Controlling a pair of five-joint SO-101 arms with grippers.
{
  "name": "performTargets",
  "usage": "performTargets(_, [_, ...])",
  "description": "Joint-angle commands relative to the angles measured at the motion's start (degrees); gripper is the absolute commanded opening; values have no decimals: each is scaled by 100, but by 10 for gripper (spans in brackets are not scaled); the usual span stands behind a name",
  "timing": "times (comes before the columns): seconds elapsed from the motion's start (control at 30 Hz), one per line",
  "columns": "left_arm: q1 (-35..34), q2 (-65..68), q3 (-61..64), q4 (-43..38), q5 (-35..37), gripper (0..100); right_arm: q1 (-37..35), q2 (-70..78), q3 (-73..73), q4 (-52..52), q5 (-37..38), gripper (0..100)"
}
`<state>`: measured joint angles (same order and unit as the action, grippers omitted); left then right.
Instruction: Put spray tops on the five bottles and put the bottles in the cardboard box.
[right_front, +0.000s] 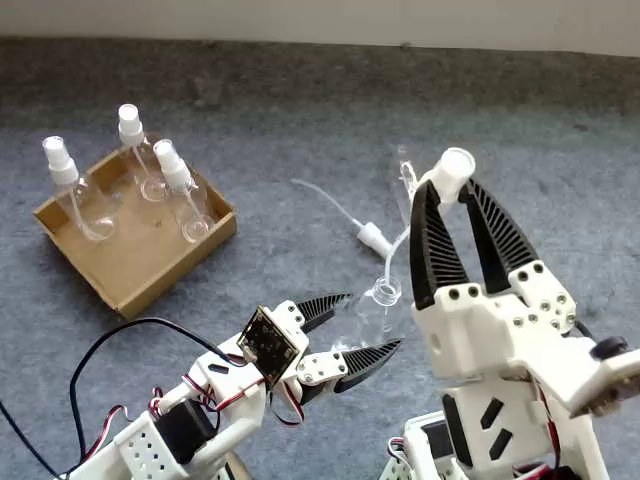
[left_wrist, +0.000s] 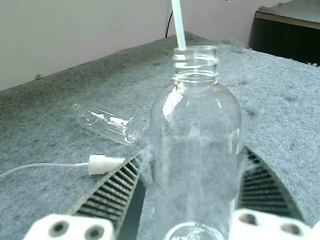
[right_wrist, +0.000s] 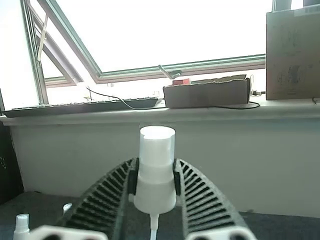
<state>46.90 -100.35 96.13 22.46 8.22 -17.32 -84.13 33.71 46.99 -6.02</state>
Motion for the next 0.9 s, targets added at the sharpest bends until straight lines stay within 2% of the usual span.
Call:
performTargets(0.0, [84, -119, 110, 18, 26, 189, 75, -22, -330, 145, -70, 16])
performTargets(0.27, [66, -127, 110, -18, 26, 189, 57, -22, -268, 180, -88, 16])
performTargets(0.33, [57, -127, 110, -18, 26, 189, 48, -22, -268, 470, -149, 16])
performTargets(0.47, [-330, -127, 110, -123, 26, 189, 40, -22, -321, 1305, -1196, 17])
performTargets(0.57, [-549, -127, 110, -290, 53, 189, 22, -22, -321, 1604, -1240, 17])
performTargets(0.87, [-549, -127, 110, -290, 44, 189, -1464, -22, -259, 2026, -1222, 17])
